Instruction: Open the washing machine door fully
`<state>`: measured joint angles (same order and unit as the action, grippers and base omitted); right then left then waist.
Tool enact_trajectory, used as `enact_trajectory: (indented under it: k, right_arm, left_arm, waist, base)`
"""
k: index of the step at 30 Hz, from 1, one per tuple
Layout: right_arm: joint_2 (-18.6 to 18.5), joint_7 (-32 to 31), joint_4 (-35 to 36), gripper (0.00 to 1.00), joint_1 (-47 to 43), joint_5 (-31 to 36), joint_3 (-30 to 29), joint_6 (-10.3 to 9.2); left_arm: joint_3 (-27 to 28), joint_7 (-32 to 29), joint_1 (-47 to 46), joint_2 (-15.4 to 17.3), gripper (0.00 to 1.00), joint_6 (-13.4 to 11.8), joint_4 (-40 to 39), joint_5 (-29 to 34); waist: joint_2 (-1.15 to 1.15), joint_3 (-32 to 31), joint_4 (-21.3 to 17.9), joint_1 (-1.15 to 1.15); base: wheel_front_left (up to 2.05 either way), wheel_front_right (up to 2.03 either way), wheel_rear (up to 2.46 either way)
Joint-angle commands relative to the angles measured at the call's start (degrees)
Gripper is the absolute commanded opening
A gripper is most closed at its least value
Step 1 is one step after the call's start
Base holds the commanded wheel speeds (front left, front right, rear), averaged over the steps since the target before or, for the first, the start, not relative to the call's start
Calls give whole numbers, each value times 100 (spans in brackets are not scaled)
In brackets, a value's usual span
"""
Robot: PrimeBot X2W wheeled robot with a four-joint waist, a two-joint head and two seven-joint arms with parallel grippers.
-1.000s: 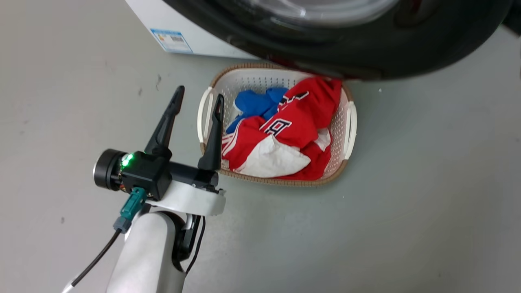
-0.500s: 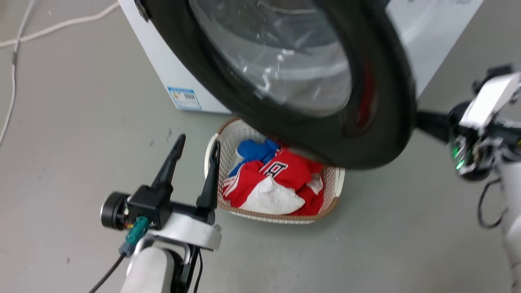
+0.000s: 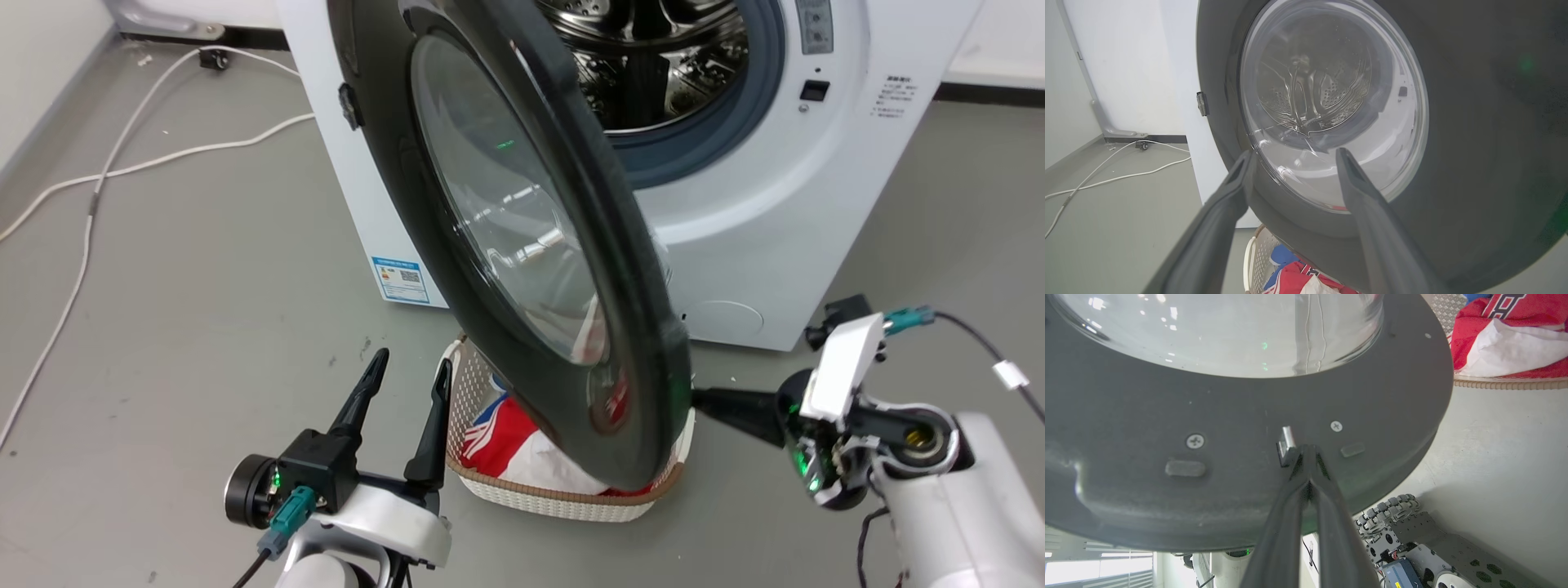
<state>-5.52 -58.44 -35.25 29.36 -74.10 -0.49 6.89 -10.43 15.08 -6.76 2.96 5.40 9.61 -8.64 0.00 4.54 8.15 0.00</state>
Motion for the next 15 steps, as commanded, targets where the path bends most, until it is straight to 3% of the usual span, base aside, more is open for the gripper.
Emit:
enact_trajectory:
  k: [1, 7, 15]
  right_arm:
    - [331, 49, 470, 0, 306, -258, 50, 108]
    - [363, 166, 893, 0, -115, -372, 434, 109]
    - [382, 862, 1279, 0, -447, -892, 1280, 116]
  left_arm:
    - [-16, 14, 75, -6, 100, -3, 22, -10]
    - [-29, 14, 171, -6, 100, -33, 52, -46]
    - [-42, 14, 198, -7, 100, -33, 100, -47]
  waist:
    - [0, -81, 72, 0]
    - [0, -204, 145, 0]
    - [0, -257, 166, 0]
  base:
    - [0, 0, 0]
    - [0, 0, 0]
    - [0, 0, 0]
